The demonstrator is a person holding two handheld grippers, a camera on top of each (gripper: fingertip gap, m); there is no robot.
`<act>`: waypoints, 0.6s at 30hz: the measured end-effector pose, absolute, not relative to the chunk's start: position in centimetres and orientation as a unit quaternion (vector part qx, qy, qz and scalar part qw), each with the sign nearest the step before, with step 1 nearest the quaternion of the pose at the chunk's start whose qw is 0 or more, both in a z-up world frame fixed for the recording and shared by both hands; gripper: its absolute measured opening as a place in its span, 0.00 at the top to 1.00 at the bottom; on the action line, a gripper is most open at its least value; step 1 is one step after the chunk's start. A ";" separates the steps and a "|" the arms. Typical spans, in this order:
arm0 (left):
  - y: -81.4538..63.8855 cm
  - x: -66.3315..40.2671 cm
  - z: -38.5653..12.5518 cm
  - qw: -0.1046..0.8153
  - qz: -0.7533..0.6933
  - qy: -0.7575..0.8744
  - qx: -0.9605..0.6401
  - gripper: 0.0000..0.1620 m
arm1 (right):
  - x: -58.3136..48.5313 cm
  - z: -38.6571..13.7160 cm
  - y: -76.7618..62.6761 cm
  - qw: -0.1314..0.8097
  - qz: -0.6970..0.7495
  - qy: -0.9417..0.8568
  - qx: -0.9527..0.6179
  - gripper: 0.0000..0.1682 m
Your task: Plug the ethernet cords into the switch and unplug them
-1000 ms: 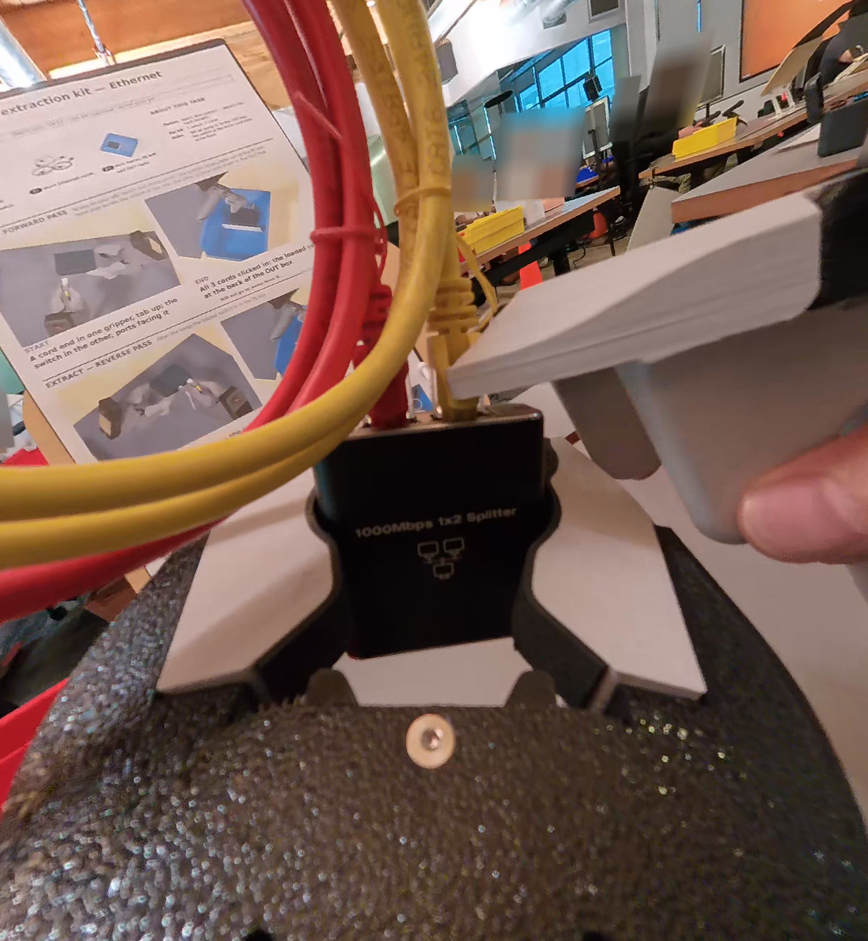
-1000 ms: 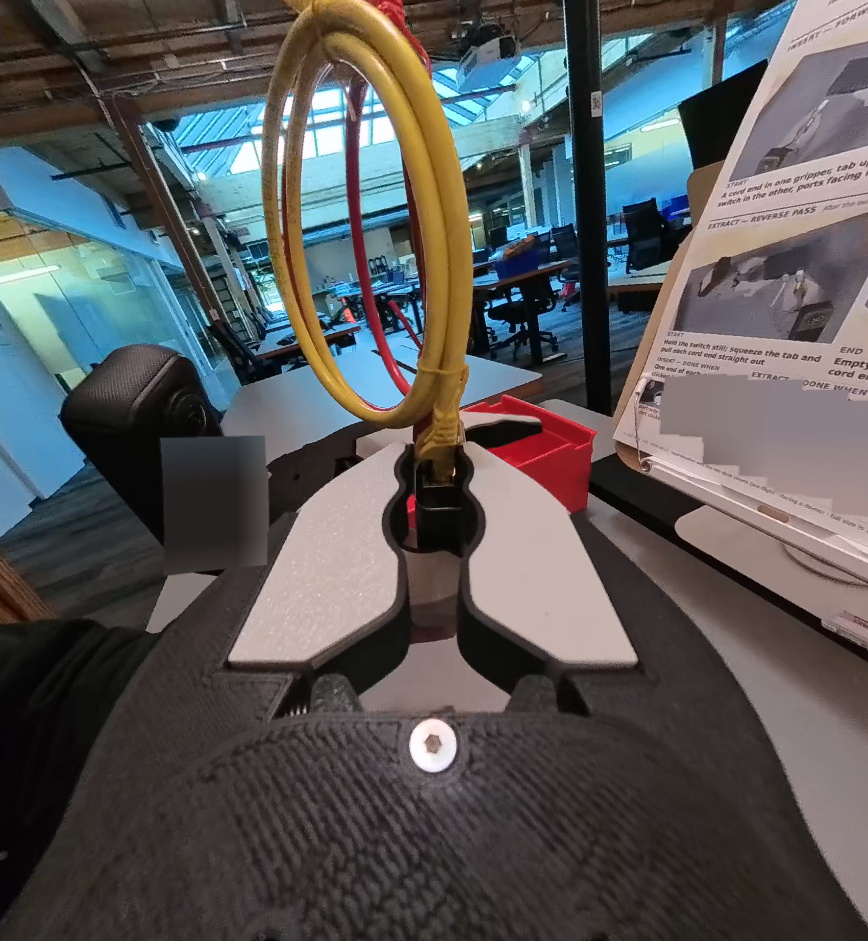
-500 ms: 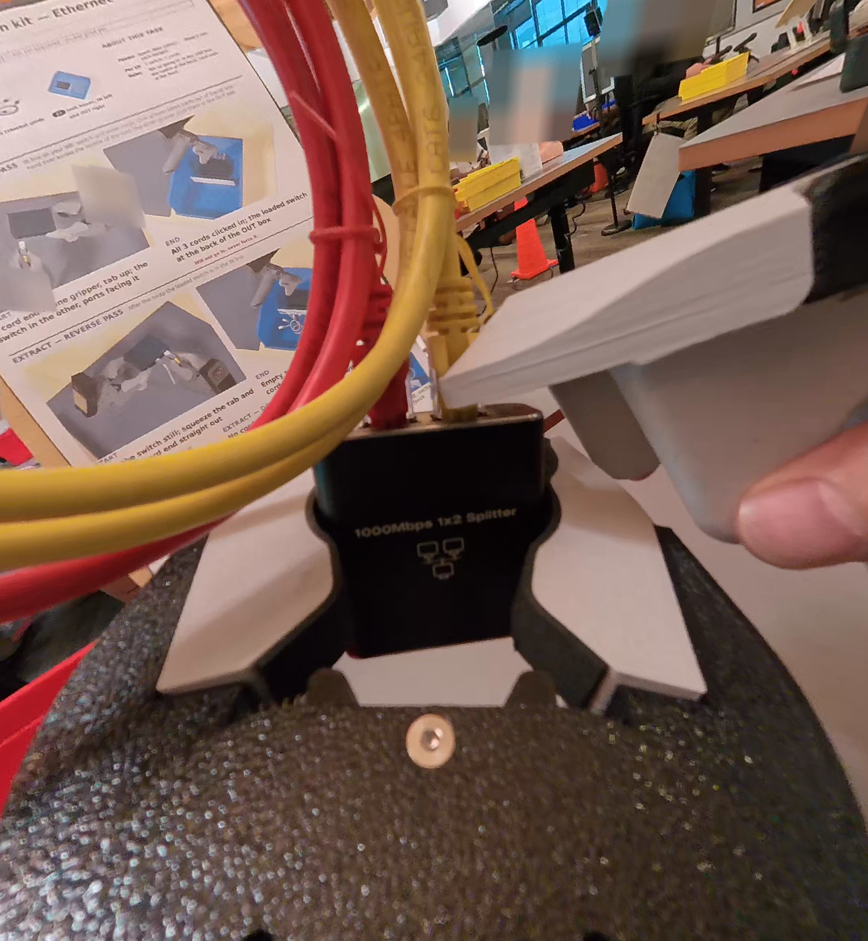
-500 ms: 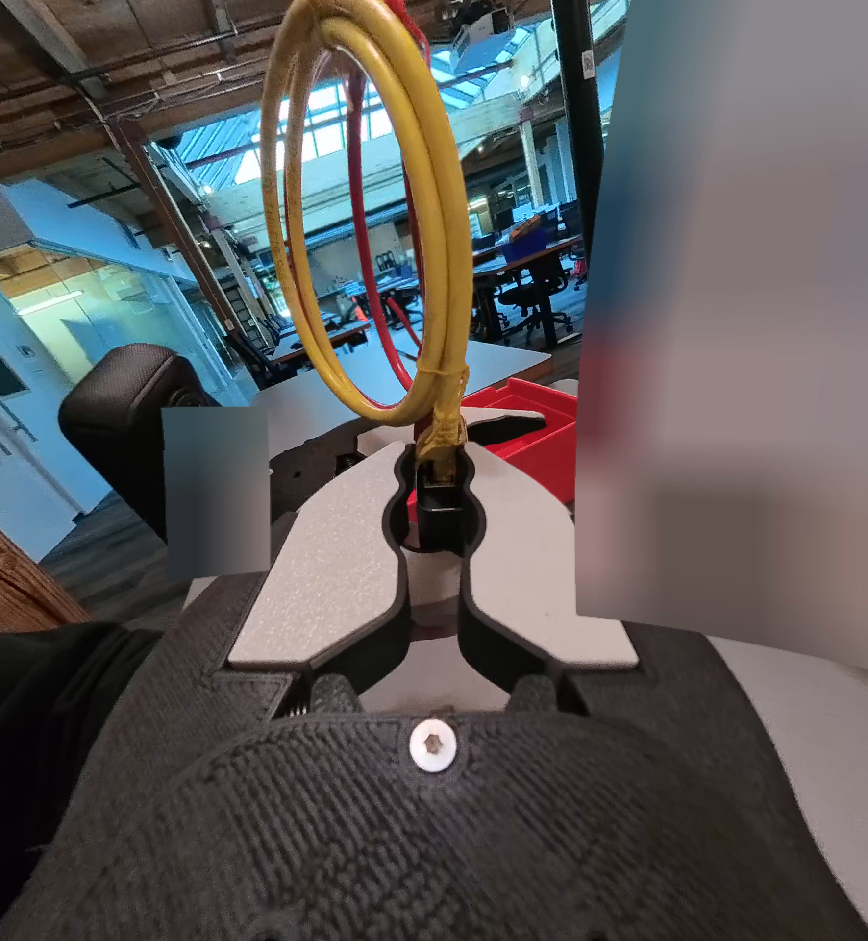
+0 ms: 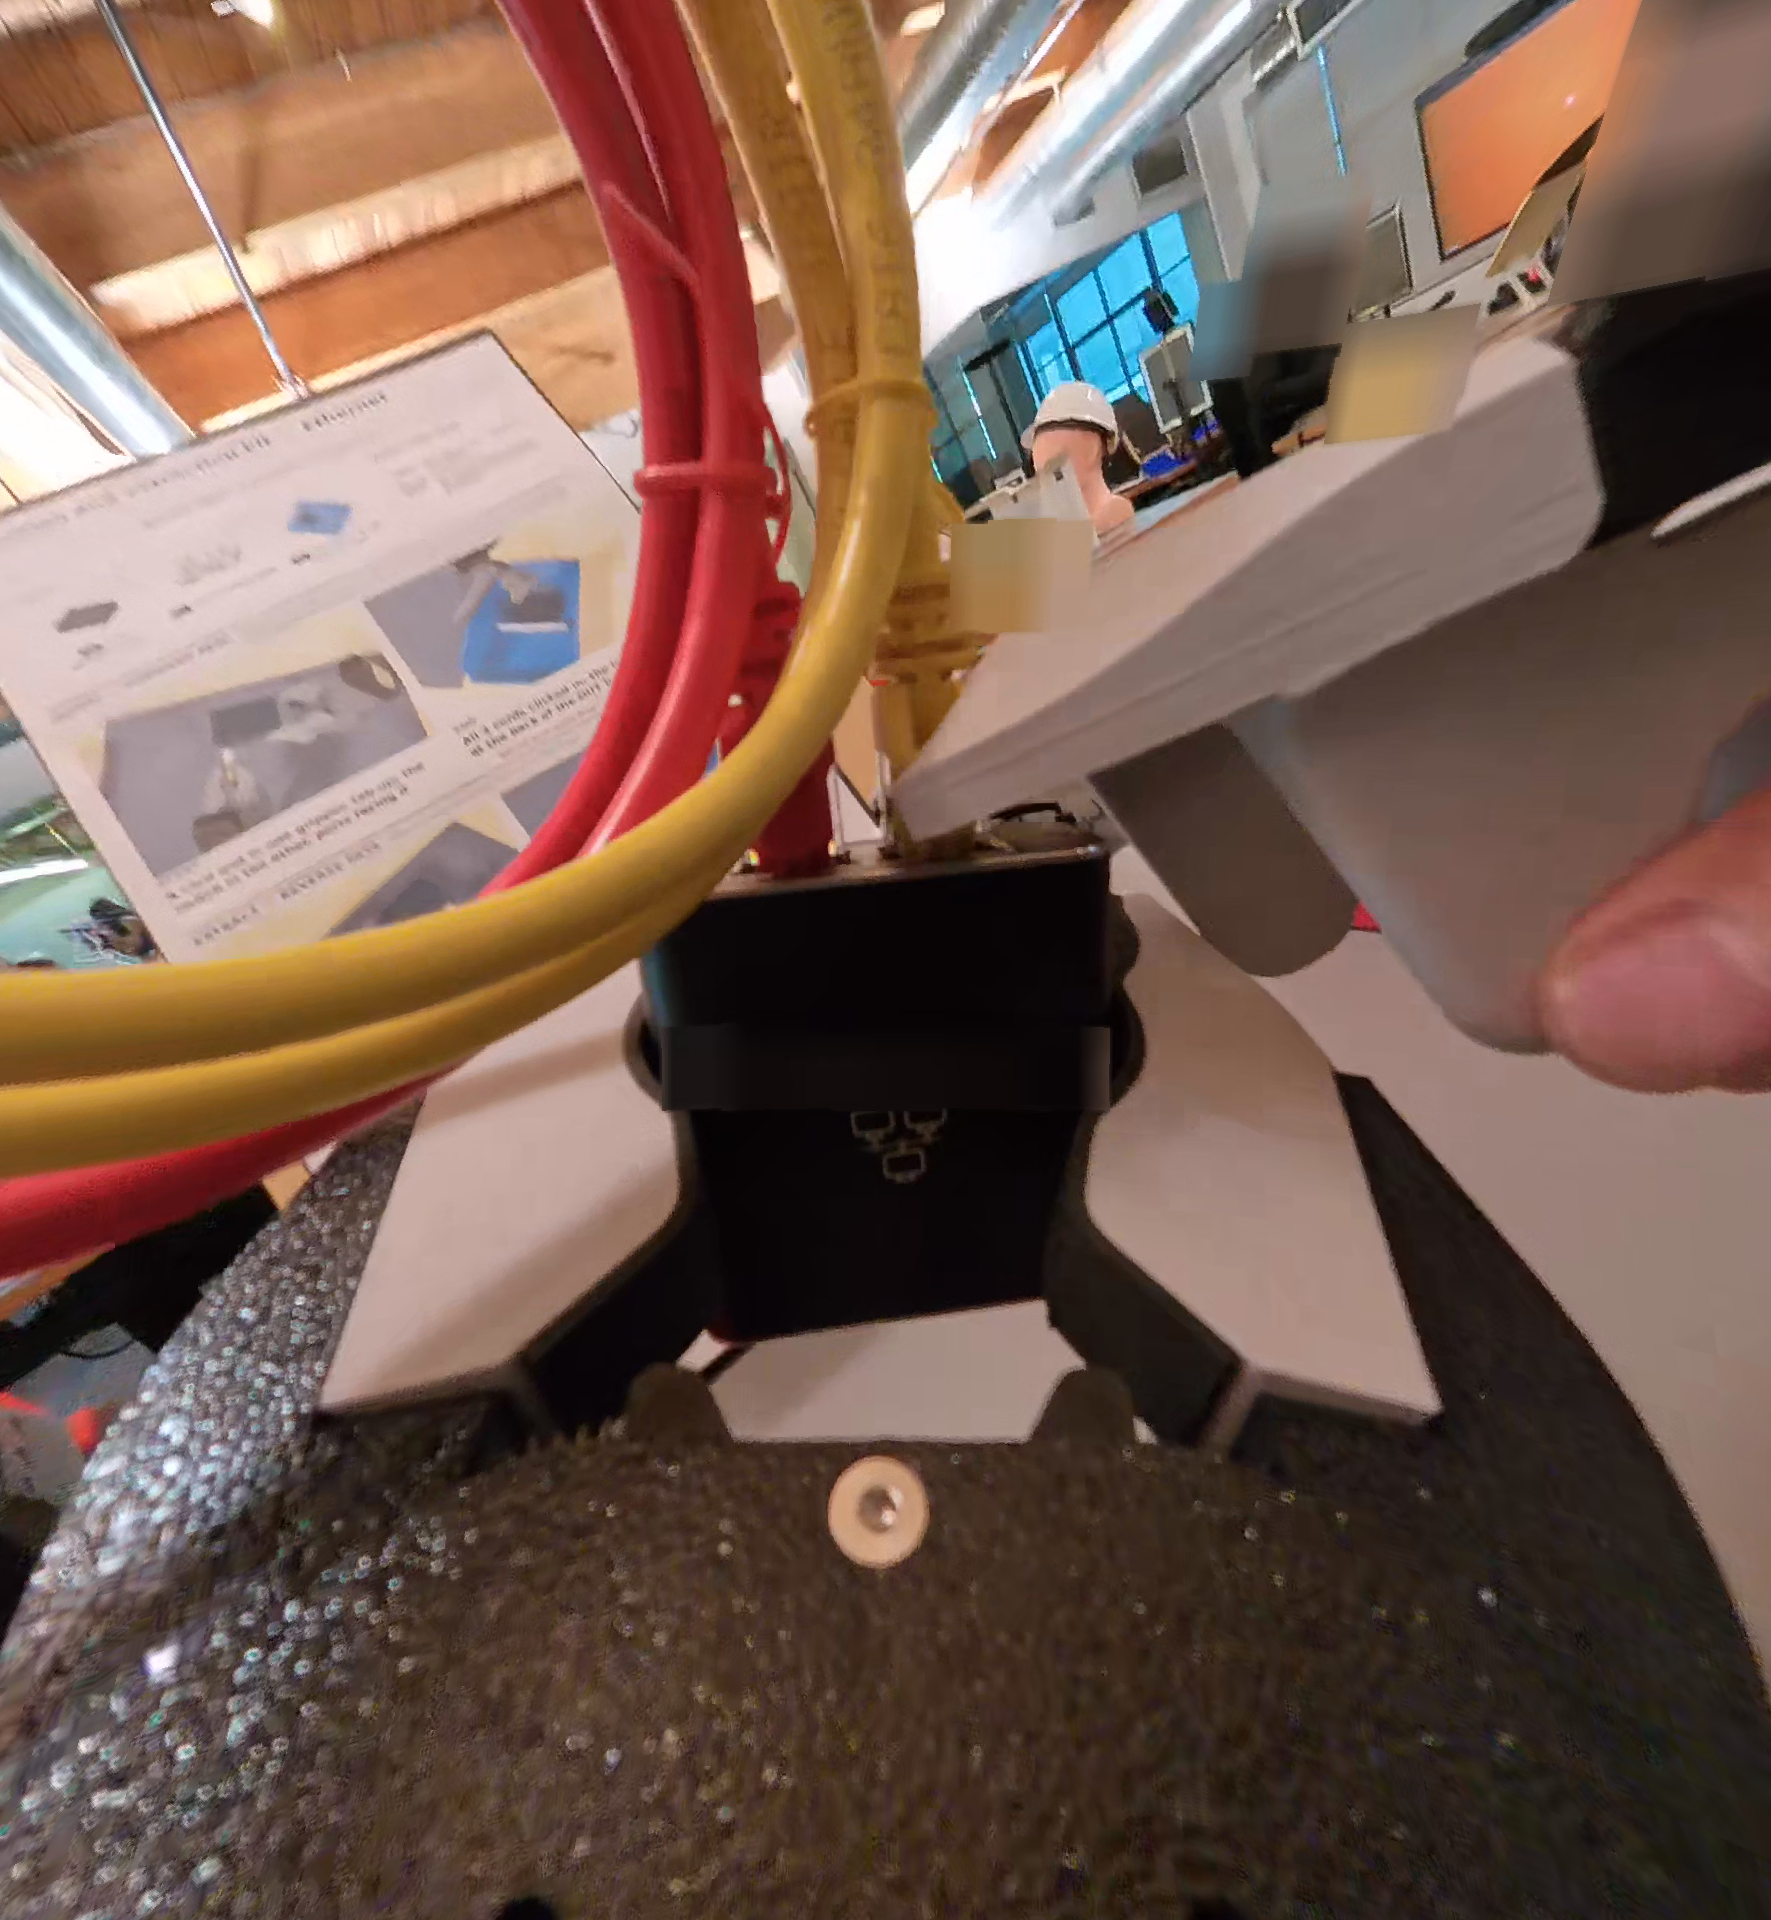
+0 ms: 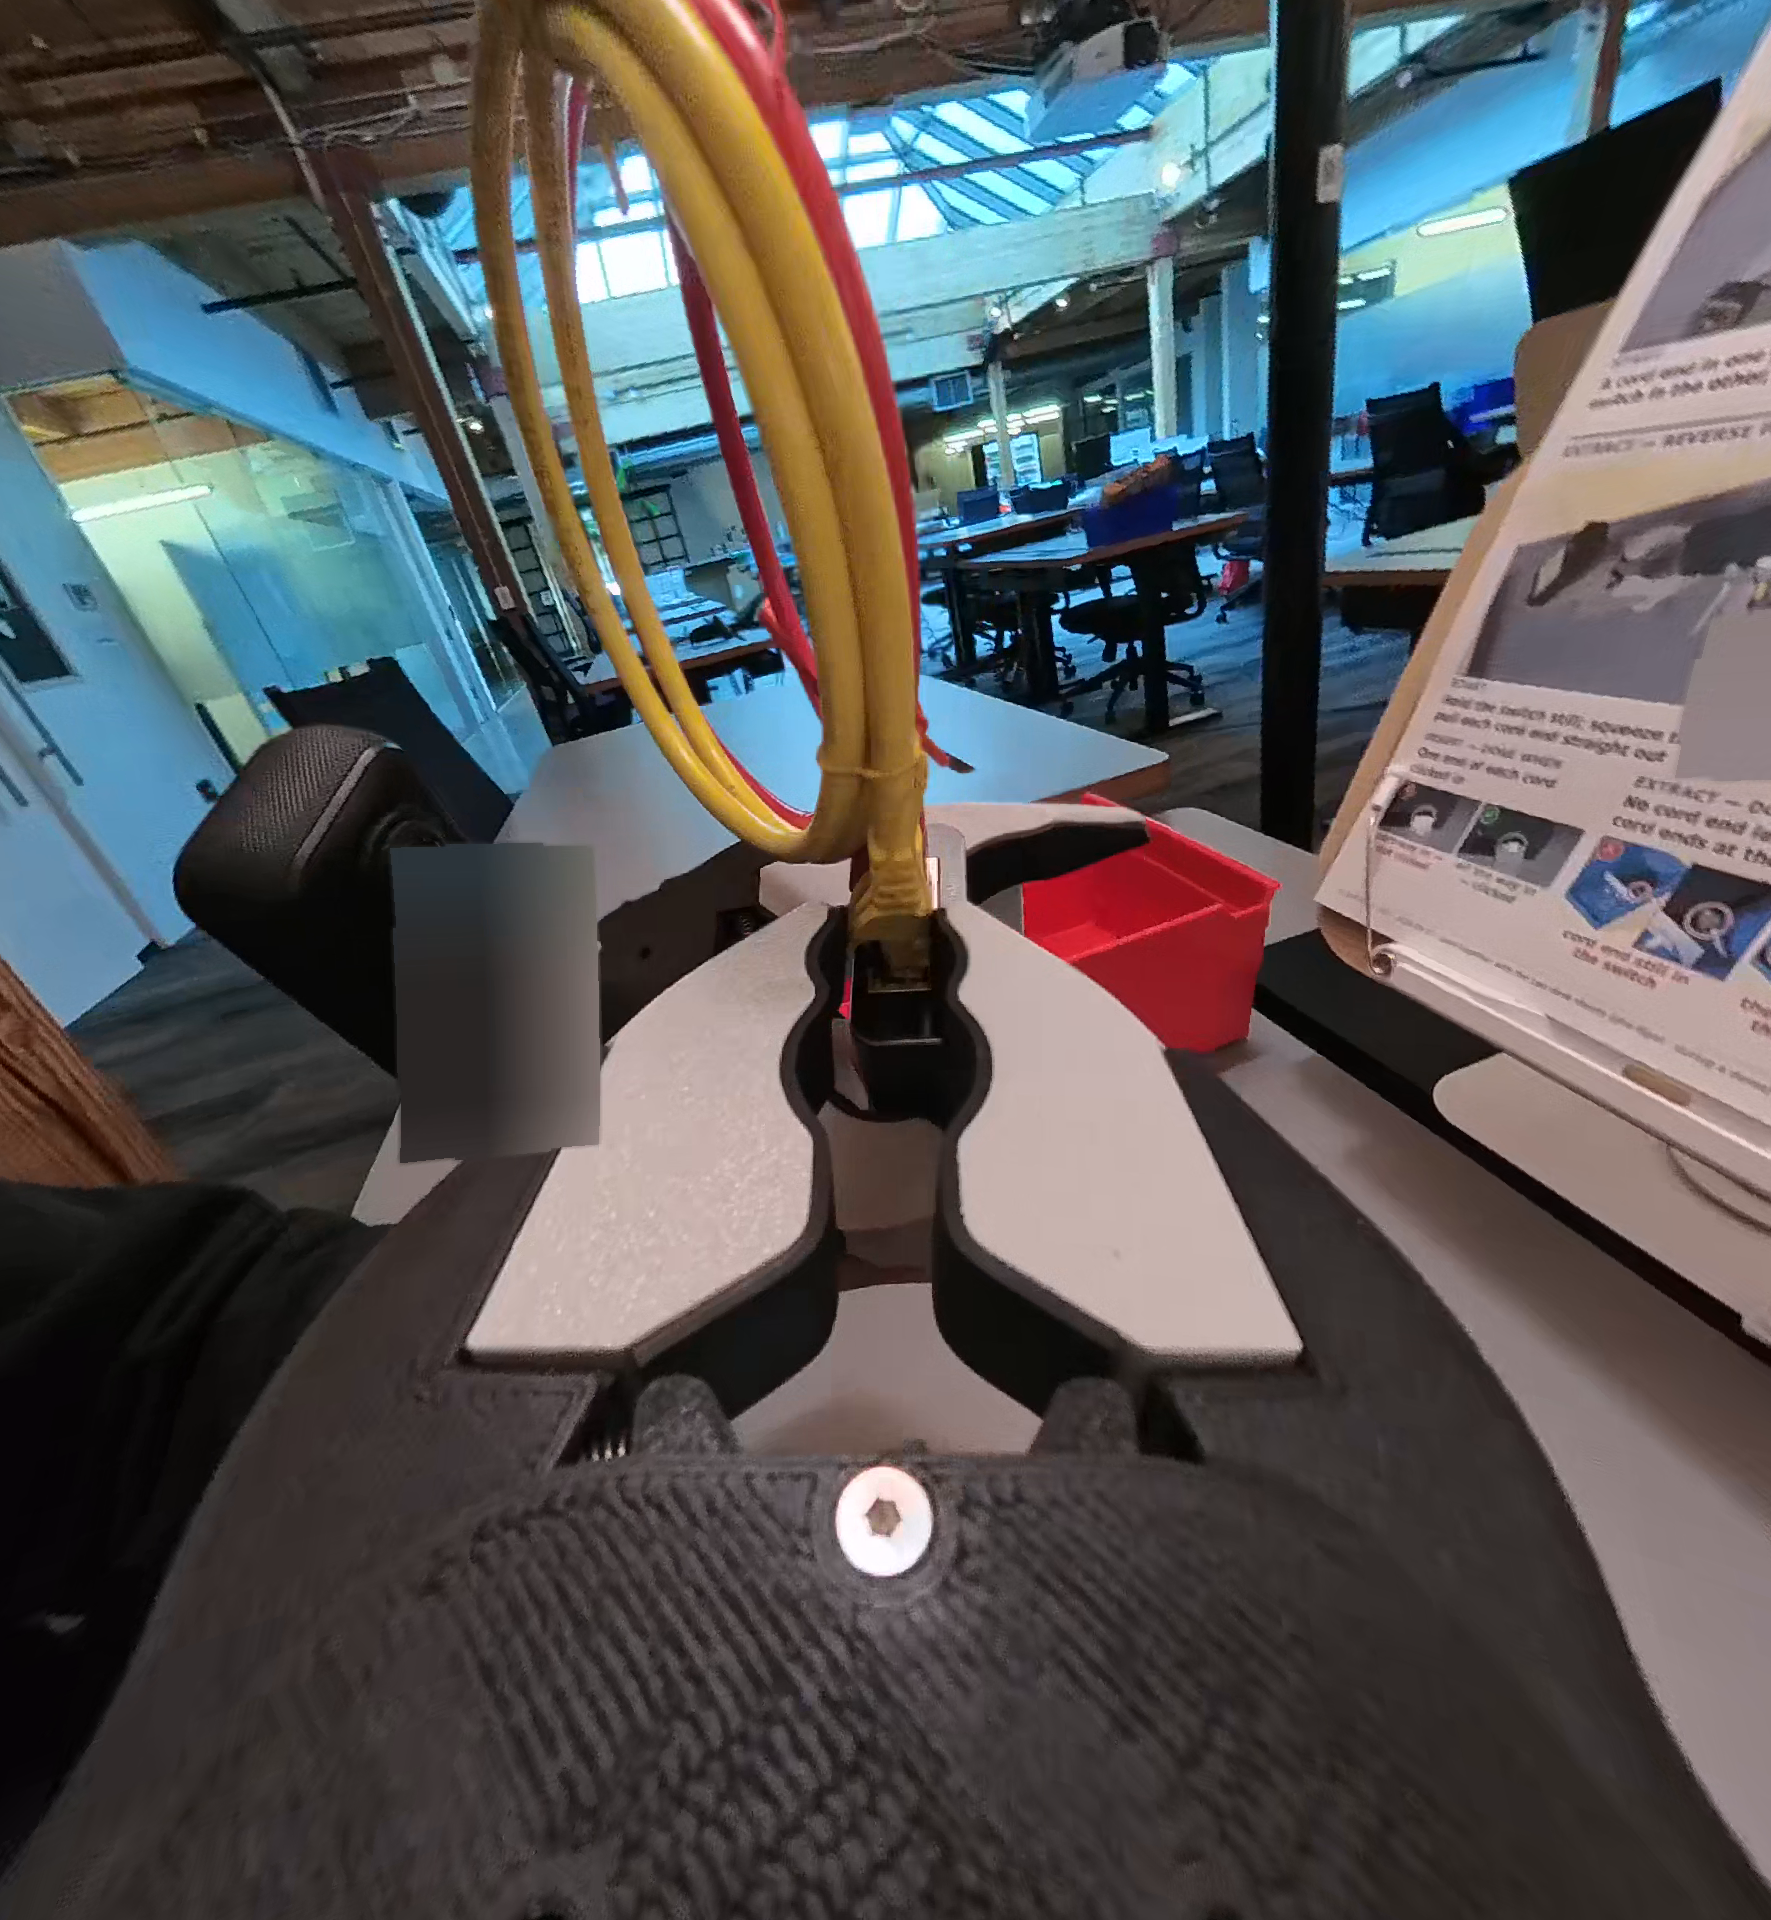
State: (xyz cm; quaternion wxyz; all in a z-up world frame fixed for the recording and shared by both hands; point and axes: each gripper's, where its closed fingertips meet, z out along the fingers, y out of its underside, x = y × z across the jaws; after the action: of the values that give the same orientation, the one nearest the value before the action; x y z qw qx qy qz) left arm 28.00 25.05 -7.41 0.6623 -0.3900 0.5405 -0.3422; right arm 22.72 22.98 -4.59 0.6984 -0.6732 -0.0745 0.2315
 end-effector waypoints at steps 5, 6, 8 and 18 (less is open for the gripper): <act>25.0 27.9 -7.1 0.670 -0.339 0.537 -0.385 0.53 | 22.5 -4.3 22.9 0.704 0.221 -0.088 -0.669 0.91; 25.0 27.9 -7.2 0.666 -0.339 0.539 -0.388 0.53 | 22.6 -4.4 22.9 0.704 0.220 -0.086 -0.670 0.91; 25.1 27.9 -7.3 0.660 -0.337 0.543 -0.394 0.53 | 22.6 -4.4 23.1 0.706 0.213 -0.084 -0.670 0.91; 25.4 28.4 -8.5 0.623 -0.348 0.552 -0.431 0.54 | 23.1 -5.1 23.8 0.701 0.168 -0.077 -0.689 0.91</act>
State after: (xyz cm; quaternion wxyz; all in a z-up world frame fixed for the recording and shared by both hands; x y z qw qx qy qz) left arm 28.43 25.43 -8.54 0.6228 -0.4312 0.5522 -0.3481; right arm 23.08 23.80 -5.13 0.7012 -0.6887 -0.0765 0.1676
